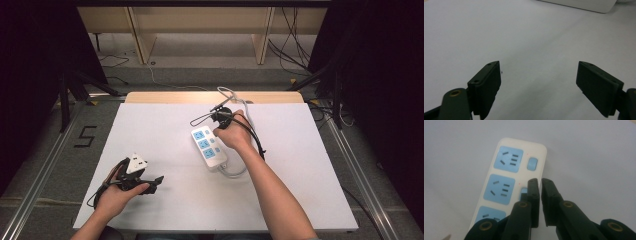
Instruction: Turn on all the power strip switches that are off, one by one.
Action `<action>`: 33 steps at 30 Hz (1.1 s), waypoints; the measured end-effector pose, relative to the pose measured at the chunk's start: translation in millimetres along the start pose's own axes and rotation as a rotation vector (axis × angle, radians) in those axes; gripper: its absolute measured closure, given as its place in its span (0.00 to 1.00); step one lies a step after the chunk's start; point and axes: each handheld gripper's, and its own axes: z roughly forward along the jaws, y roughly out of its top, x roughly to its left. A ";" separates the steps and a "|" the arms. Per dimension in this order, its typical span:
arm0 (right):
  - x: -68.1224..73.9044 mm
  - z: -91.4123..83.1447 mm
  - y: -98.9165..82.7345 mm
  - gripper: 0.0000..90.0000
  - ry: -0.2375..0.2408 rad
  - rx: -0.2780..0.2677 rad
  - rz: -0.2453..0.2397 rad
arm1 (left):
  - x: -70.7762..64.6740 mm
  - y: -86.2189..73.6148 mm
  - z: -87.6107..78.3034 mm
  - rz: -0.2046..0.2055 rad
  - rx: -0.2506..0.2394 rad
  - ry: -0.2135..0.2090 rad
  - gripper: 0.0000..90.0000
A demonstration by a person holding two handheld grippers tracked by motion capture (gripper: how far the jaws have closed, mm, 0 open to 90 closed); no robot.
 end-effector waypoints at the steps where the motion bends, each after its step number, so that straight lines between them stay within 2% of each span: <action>1: -1.1 -0.7 -2.6 0.94 0.002 0.000 -0.008 | 0.1 0.0 0.2 -0.003 0.002 0.000 0.22; 8: -7.2 -5.6 -21.8 0.89 0.015 -0.008 0.009 | -0.1 -0.2 0.8 0.002 0.008 -0.003 0.22; 13: -12.5 -11.2 -38.2 0.83 0.029 -0.044 0.019 | 0.2 -0.3 0.8 -0.003 0.010 -0.002 0.22; 19: -19.6 -26.6 -67.9 0.78 0.046 -0.104 0.051 | 0.3 -0.4 1.0 -0.010 0.006 -0.002 0.22; 23: -24.8 -45.2 -95.2 0.72 0.064 -0.199 0.035 | 1.2 -1.1 0.5 -0.012 0.007 -0.001 0.22; 26: -27.1 -60.9 -125.9 0.68 0.058 -0.271 0.030 | 1.5 -1.1 0.8 -0.018 0.007 -0.004 0.22; 30: -28.1 -72.0 -163.2 0.64 0.079 -0.332 0.054 | 0.9 -0.7 1.2 -0.029 0.004 -0.005 0.22; 33: -28.7 -74.8 -181.4 0.60 0.084 -0.357 0.063 | 1.0 -0.4 1.9 -0.035 0.001 -0.007 0.21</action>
